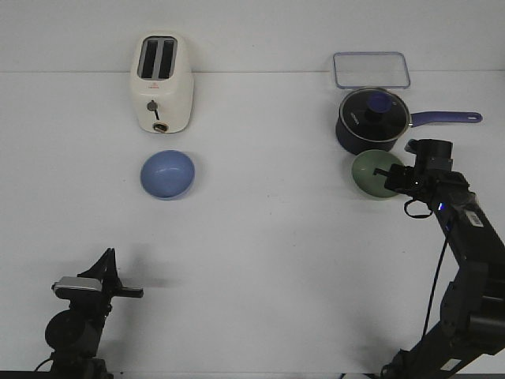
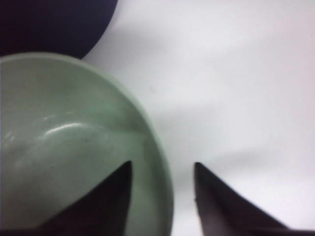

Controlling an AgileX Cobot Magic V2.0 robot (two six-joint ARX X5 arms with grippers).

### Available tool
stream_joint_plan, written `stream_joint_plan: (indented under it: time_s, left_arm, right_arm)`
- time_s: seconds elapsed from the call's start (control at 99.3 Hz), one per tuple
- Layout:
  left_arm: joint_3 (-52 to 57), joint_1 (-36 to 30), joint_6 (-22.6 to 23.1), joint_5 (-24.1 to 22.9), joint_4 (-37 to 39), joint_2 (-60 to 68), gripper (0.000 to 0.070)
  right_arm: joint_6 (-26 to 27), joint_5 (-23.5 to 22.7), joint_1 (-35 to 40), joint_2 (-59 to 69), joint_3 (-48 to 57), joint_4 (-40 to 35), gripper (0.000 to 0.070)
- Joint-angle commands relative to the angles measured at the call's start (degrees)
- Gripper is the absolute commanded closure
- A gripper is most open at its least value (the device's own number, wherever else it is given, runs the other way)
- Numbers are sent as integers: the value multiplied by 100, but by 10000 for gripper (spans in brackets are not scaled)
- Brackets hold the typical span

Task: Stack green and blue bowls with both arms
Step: 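Reach the right gripper to the pale green bowl and grasp its rim, then carry the green bowl with the right gripper toward the table center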

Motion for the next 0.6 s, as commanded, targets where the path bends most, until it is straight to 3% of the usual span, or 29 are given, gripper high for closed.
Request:
stream_joint_plan:
  time_s: [0.0, 0.04, 0.312, 0.594]
  left_arm:
    - [-116, 0, -50, 24, 68, -13, 688]
    - [-116, 0, -50, 22, 68, -13, 688]
    - [-116, 0, -50, 24, 68, -13, 688]
    - [-116, 0, -50, 22, 68, -13, 688]
  right_arm:
    - [44, -76, 2, 173, 138, 87, 638]
    - [90, -74, 2, 173, 138, 92, 700]
    - [164, -256, -63, 37, 138, 15, 700]
    - [122, -1001, -94, -1292, 44, -688, 700]
